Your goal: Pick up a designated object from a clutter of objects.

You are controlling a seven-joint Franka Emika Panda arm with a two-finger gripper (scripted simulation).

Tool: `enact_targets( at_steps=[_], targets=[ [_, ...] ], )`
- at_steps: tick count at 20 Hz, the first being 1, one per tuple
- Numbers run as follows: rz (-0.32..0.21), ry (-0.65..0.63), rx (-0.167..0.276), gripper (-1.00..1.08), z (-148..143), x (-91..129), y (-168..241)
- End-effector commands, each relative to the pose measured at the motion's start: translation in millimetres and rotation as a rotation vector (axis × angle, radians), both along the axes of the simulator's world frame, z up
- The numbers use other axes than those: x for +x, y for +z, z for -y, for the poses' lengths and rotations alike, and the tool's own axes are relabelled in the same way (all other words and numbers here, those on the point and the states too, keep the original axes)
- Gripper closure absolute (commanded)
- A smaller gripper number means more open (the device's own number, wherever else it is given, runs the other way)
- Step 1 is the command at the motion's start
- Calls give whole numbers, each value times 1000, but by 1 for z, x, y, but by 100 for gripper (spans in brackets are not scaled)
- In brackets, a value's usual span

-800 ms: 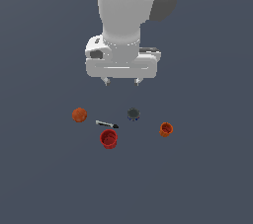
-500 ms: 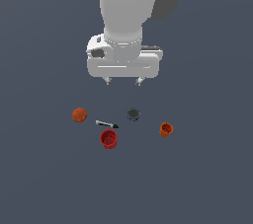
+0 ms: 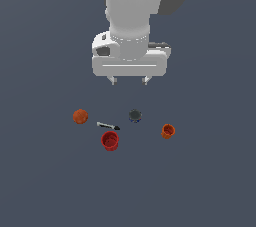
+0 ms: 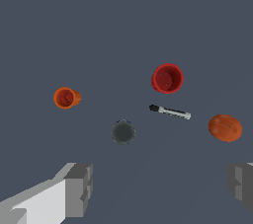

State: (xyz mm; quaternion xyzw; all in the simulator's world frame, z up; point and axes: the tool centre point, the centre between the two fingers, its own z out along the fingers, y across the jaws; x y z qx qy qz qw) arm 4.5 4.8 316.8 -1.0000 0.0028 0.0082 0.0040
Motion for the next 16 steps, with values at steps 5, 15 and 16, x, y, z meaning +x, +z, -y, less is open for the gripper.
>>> enact_targets(
  at_steps=[5,15,16],
  targets=[
    [0,-24,0,-92,-2,1,-12],
    [3,-144,-3,-92,-9,1,-71],
    [3,-162,-4,-92,-11,0,-80]
  ],
)
